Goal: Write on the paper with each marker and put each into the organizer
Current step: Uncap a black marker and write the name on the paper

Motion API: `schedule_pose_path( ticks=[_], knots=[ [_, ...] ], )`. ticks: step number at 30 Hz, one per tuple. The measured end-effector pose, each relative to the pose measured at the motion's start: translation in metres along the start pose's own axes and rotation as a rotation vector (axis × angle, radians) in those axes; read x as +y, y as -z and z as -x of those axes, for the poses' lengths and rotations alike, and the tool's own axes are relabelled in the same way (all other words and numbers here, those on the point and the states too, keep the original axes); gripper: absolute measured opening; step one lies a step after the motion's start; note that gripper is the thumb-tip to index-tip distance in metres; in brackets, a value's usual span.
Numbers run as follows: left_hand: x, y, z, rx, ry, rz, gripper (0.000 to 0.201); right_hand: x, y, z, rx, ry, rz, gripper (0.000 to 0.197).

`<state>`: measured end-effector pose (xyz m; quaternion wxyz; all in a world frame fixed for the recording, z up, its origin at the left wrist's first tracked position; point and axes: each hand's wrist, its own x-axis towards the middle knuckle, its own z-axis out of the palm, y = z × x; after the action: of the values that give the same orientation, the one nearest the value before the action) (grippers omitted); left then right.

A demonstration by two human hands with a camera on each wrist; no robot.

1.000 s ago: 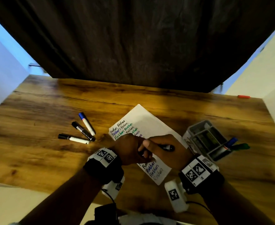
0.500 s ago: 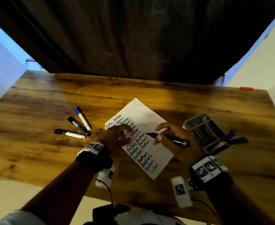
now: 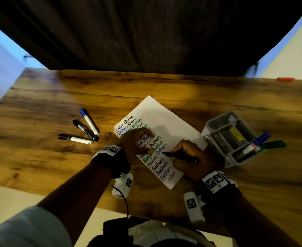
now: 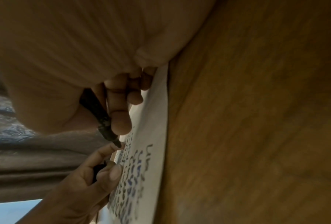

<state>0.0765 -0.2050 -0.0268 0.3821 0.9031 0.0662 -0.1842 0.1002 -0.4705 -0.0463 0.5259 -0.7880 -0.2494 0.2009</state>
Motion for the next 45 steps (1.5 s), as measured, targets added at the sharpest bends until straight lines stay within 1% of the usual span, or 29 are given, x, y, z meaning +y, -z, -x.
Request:
schedule_pose_path(
  ticks=[2, 6, 9, 14, 19, 23, 26, 30, 33, 36, 38, 39, 42, 43, 45],
  knots=[
    [-0.001, 0.000, 0.000, 0.006, 0.002, 0.005, 0.053, 0.004, 0.000, -0.002, -0.004, 0.036, -0.001, 0.043],
    [-0.001, -0.001, -0.001, 0.003, -0.003, 0.023, 0.054, 0.009, -0.001, -0.004, 0.002, 0.076, 0.033, 0.043],
    [-0.002, -0.002, -0.002, 0.016, -0.008, 0.024, 0.054, 0.006, 0.000, -0.003, 0.000, 0.056, 0.078, 0.042],
    [-0.004, -0.002, -0.003, 0.022, -0.008, 0.044, 0.053, 0.004, -0.003, -0.003, -0.002, 0.047, 0.094, 0.033],
    [-0.005, -0.003, -0.003, 0.027, -0.016, 0.028, 0.053, -0.001, -0.001, 0.000, 0.004, -0.005, 0.149, 0.035],
    [-0.007, -0.004, -0.004, 0.040, -0.023, 0.027, 0.053, 0.005, -0.002, -0.004, -0.021, 0.012, 0.100, 0.037],
    [-0.008, -0.006, -0.004, 0.042, -0.041, 0.016, 0.053, 0.005, -0.003, -0.003, 0.001, 0.013, 0.097, 0.034],
    [-0.009, -0.006, -0.005, 0.042, -0.050, 0.007, 0.055, -0.002, -0.002, -0.002, 0.007, 0.033, 0.102, 0.039],
    [-0.008, -0.006, -0.004, 0.045, -0.044, 0.016, 0.054, -0.002, -0.002, -0.002, 0.024, 0.014, 0.094, 0.041],
    [-0.008, -0.006, -0.004, 0.041, -0.046, 0.021, 0.055, 0.000, -0.005, 0.001, 0.099, 0.004, 0.101, 0.031],
    [-0.009, -0.006, -0.004, 0.041, -0.046, 0.027, 0.055, -0.001, -0.003, 0.000, 0.106, -0.034, 0.092, 0.024],
    [-0.009, -0.006, -0.004, 0.042, -0.046, 0.028, 0.055, -0.001, -0.003, -0.001, 0.098, -0.055, 0.045, 0.020],
    [-0.010, -0.006, -0.004, 0.040, -0.053, 0.035, 0.053, 0.001, -0.001, -0.001, 0.097, -0.027, -0.083, 0.024],
    [-0.010, -0.007, -0.005, 0.040, -0.054, 0.030, 0.053, -0.001, -0.001, 0.000, 0.101, -0.011, -0.093, 0.023],
    [-0.010, -0.007, -0.005, 0.043, -0.050, 0.022, 0.052, -0.006, -0.005, -0.003, 0.105, 0.013, -0.043, 0.021]
  ],
)
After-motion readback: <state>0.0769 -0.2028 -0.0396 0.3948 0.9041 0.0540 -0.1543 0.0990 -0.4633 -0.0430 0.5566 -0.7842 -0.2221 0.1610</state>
